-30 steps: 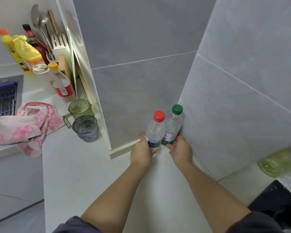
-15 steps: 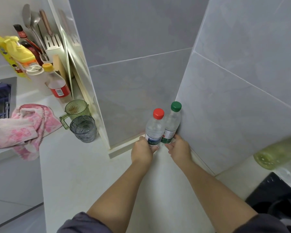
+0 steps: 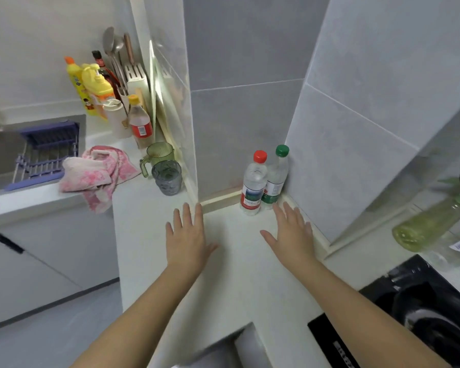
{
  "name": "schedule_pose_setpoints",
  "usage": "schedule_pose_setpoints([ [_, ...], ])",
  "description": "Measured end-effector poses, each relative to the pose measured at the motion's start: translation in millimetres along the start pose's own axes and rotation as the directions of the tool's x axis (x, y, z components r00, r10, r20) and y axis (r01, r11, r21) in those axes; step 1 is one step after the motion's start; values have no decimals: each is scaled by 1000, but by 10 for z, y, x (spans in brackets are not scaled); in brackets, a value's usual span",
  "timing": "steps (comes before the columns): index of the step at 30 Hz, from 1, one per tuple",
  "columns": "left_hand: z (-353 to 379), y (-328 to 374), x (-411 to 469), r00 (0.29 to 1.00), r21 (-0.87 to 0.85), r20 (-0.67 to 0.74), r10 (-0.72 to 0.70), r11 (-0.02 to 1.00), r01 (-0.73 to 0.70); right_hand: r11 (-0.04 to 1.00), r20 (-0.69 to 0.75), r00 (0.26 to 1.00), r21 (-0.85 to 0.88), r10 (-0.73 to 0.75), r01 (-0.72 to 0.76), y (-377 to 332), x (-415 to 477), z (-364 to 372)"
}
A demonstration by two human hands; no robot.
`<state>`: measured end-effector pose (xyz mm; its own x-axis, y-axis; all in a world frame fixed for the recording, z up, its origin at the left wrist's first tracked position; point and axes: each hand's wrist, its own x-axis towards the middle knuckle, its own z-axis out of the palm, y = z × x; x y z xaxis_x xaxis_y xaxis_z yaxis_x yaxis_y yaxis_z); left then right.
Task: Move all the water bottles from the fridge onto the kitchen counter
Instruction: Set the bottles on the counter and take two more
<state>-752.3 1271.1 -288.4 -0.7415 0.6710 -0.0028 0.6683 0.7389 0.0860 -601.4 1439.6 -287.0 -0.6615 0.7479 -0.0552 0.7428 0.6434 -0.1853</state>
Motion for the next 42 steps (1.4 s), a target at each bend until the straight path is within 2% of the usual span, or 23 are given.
schedule_pose_setpoints([
  [2,-105,-129,-411,999,44,-31,-22,999,23,997,-3,998,-36,-66,66,-117,-297,-56],
  [7,-402,-408,-1433,971,53,-209,-114,990,128,965,-49,966,-82,-254,250,-450,-1055,-265],
  [12,-774,-663,-2279,921,36,-317,-226,968,249,905,-124,897,-44,-424,422,-853,-1730,-482],
  [16,-1070,-895,-2959,848,-26,-391,-359,925,380,826,-158,817,20,-554,564,-1309,-2219,-612],
  [19,-1213,-1098,-3497,777,-52,-456,-435,884,464,735,-189,727,41,-660,677,-1705,-2556,-642],
  [24,-1404,-1482,-4446,630,-36,-544,-555,765,643,518,-261,513,54,-818,854,-2340,-3189,-660],
  [32,-1635,-1942,-6261,395,-54,-642,-657,553,831,161,-283,187,113,-941,980,-3234,-4836,-573],
  [37,-1676,-2133,-7542,306,-68,-662,-684,462,884,8,-309,53,146,-949,989,-3507,-6081,-475],
  [42,-1764,-2261,-8857,247,-40,-663,-706,363,931,-92,-317,-37,161,-948,983,-3696,-7385,-387],
])
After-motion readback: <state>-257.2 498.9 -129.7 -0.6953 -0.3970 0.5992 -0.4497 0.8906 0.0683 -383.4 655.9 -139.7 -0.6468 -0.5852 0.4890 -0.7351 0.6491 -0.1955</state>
